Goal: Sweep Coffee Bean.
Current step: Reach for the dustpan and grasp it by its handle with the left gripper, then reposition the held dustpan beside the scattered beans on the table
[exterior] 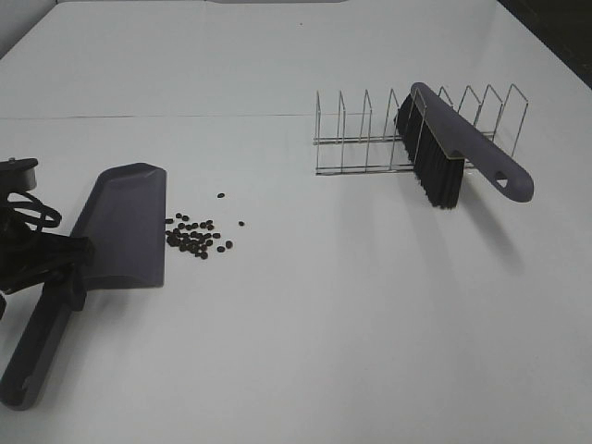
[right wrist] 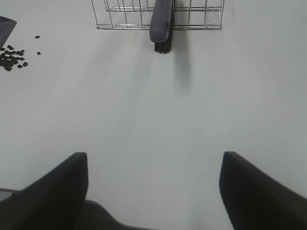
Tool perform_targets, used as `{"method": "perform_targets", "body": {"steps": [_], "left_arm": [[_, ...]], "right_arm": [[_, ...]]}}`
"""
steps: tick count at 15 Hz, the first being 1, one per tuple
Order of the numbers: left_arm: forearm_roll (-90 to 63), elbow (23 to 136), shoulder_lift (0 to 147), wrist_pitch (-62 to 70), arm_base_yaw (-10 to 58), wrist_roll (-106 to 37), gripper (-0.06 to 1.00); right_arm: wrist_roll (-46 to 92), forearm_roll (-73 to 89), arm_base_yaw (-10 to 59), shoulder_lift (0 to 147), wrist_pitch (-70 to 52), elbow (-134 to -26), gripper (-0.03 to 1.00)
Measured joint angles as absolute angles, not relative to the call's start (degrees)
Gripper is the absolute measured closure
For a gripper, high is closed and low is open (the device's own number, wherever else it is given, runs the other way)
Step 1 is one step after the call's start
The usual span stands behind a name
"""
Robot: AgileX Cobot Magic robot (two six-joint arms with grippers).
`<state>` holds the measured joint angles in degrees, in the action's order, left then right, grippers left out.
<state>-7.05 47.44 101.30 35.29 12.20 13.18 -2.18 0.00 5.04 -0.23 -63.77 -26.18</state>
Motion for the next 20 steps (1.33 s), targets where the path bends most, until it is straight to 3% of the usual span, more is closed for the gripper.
{"method": "perform_targets", "body": {"steps": [8,11,12,13,20], "left_arm": [[-6.76,48.3,108.92,33.75,12.2,13.24,0.2],[-5.39,48.41,109.26,33.12,12.2,13.24,0.39],[-5.44,48.47,109.32,32.54,12.2,13.24,0.57],[-5.9,48.59,109.32,31.91,12.2,13.24,0.62],[-3.5,48.36,108.0,31.68,12.26,13.06,0.61]], "right_arm": [[-2.18,0.0,5.04,-0.23,-63.77,-26.18,0.25],[-2.18,0.0,5.04,-0.23,-63.77,-26.18,0.25],[-2.18,0.0,5.04,-0.23,-63.77,-26.18,0.25],[-2.18,0.0,5.04,-0.23,-63.77,-26.18,0.25],[-2.18,0.0,5.04,-0.23,-63.77,-26.18,0.25]]}}
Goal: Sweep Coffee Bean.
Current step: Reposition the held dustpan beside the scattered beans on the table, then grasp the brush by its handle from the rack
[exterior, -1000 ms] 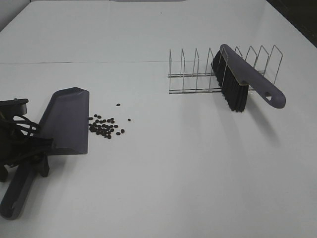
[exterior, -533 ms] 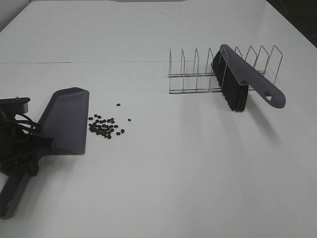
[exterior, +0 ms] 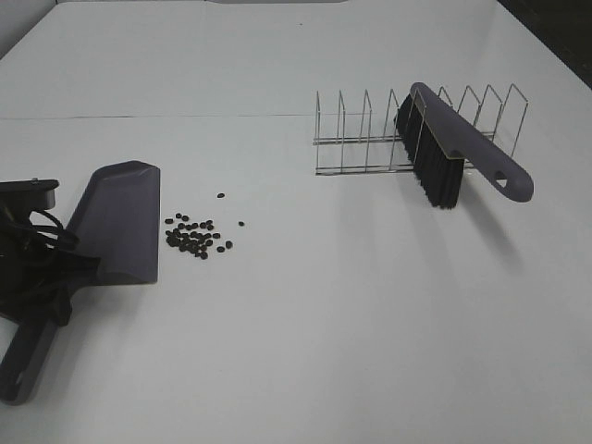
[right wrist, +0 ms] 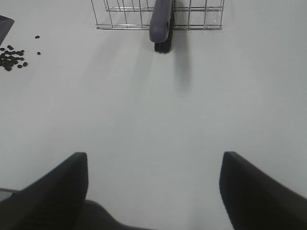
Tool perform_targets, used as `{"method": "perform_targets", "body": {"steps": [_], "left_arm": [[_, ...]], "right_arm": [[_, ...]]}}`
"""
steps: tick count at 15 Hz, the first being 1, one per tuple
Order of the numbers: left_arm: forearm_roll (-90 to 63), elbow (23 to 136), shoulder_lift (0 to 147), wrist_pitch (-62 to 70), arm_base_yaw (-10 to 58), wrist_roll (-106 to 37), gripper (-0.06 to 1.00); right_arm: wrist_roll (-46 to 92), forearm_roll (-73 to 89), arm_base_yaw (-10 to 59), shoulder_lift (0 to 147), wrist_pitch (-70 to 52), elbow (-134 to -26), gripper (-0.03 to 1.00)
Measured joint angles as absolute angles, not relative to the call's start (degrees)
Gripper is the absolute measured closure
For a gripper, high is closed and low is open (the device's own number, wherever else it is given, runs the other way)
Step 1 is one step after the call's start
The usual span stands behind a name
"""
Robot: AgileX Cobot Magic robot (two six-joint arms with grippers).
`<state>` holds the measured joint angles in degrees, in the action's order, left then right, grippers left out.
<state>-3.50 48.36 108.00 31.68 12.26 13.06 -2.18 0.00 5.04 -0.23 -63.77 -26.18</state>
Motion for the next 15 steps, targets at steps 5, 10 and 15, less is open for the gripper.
{"method": "perform_targets", "body": {"steps": [5,10,15], "left_arm": [[-1.6,47.61,101.24,34.55,12.26,13.06,0.61],[8.02,47.61,94.25,40.28,12.26,15.76,0.61],[10.94,47.61,94.14,41.65,12.26,17.48,0.61]], "right_arm": [[-2.18,0.0,5.04,-0.23,-63.77,-26.18,0.25],[-2.18,0.0,5.04,0.17,-63.66,-26.64,0.25],[-2.18,0.0,5.04,11.8,-61.76,-30.42,0.25]]}}
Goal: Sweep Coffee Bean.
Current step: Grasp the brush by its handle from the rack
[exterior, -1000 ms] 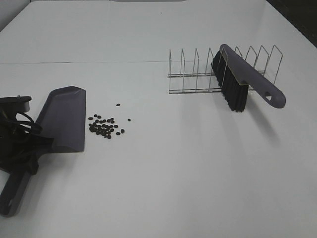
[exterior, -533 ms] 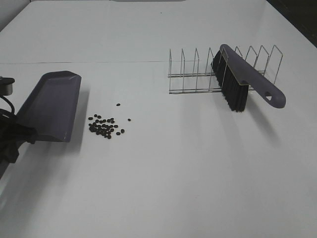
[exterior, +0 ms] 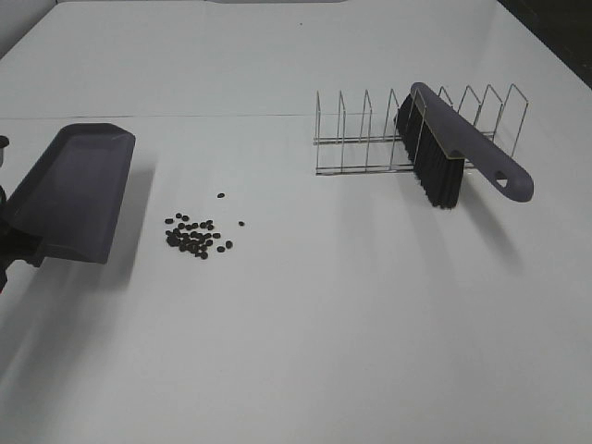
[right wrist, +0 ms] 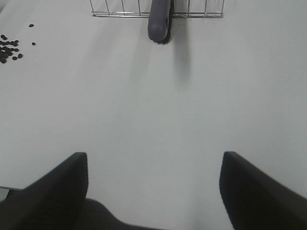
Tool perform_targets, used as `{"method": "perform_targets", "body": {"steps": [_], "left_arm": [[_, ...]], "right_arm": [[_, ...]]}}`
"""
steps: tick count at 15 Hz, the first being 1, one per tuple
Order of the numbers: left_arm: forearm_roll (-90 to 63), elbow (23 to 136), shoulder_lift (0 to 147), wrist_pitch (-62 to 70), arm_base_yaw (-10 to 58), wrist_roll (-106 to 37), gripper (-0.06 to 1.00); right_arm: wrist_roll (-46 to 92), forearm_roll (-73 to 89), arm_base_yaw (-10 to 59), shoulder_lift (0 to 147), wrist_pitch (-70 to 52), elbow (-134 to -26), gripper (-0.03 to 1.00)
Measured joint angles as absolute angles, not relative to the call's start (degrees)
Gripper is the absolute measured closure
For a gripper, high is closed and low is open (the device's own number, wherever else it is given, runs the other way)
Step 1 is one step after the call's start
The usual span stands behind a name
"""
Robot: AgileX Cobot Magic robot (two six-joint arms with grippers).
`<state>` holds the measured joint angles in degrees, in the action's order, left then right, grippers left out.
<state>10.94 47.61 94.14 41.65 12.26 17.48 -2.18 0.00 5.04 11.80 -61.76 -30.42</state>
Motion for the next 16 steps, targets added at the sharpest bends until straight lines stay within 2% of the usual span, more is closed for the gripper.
{"method": "perform_targets", "body": {"steps": [1,5,11,12,16], "left_arm": [[11.12,47.61,94.14,41.65,12.26,17.48,0.61],[10.83,47.61,94.14,42.23,12.26,17.48,0.61],[11.06,47.61,94.14,42.8,12.26,17.13,0.61],[11.12,47.61,94.14,42.8,12.26,17.13,0.61],[11.12,47.61,94.14,42.8,12.26,17.13,0.61]], "right_arm": [[-2.18,0.0,5.04,19.94,-60.22,-33.4,0.25],[-2.46,0.0,5.04,36.1,-59.7,-41.65,0.25],[-3.95,0.8,5.04,53.23,-61.13,-55.18,0.25],[-4.07,0.97,5.04,58.9,-63.25,-61.08,0.25],[-4.07,0.97,5.04,71.28,-65.37,-72.48,0.25]]}}
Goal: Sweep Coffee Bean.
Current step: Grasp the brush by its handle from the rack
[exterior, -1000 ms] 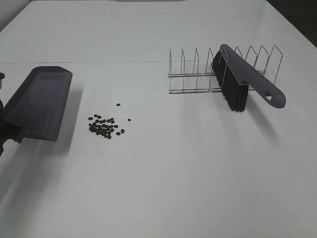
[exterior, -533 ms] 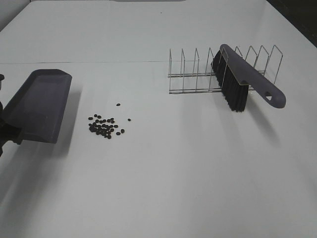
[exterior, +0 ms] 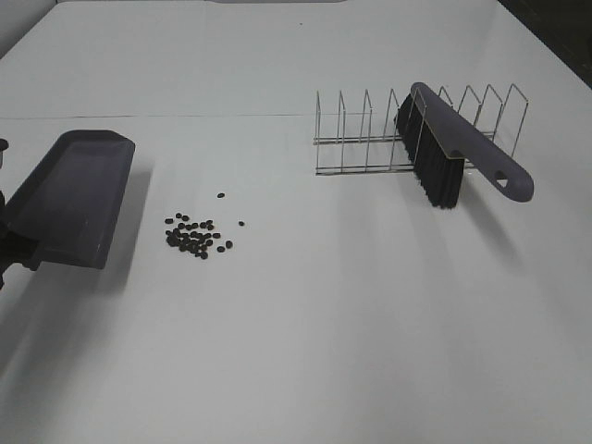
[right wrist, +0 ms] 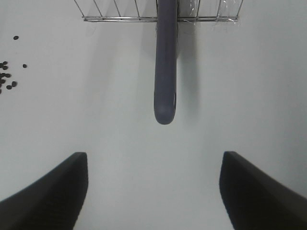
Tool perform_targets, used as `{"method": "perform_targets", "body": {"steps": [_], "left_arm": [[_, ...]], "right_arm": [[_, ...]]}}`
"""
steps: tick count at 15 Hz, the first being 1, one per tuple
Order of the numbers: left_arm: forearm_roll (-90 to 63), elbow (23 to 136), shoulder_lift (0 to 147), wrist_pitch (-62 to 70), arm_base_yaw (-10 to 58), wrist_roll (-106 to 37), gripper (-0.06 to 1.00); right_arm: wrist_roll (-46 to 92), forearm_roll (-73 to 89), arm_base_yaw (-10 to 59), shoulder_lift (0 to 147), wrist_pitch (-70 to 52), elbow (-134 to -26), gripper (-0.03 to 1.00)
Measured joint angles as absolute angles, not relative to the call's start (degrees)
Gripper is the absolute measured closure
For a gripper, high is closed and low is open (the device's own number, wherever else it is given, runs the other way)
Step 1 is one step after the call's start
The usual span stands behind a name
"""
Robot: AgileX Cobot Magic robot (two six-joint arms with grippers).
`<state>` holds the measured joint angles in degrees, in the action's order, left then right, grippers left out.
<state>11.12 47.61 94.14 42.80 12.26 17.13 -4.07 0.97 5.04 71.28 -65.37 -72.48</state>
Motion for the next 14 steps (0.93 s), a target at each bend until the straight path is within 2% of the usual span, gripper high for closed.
{"method": "perform_targets", "body": {"steps": [7,10,14], "left_arm": [[11.34,47.61,94.14,42.8,12.26,17.07,0.61],[11.52,47.61,94.14,42.8,12.26,17.07,0.61],[11.57,47.61,94.14,42.8,12.26,17.07,0.61]], "right_arm": [[-4.07,0.97,5.04,93.16,-69.79,-91.96,0.25],[-2.18,1.03,5.04,105.94,-69.84,-104.39,0.25],[0.0,0.0,5.04,115.85,-69.84,-112.41,0.25]]}}
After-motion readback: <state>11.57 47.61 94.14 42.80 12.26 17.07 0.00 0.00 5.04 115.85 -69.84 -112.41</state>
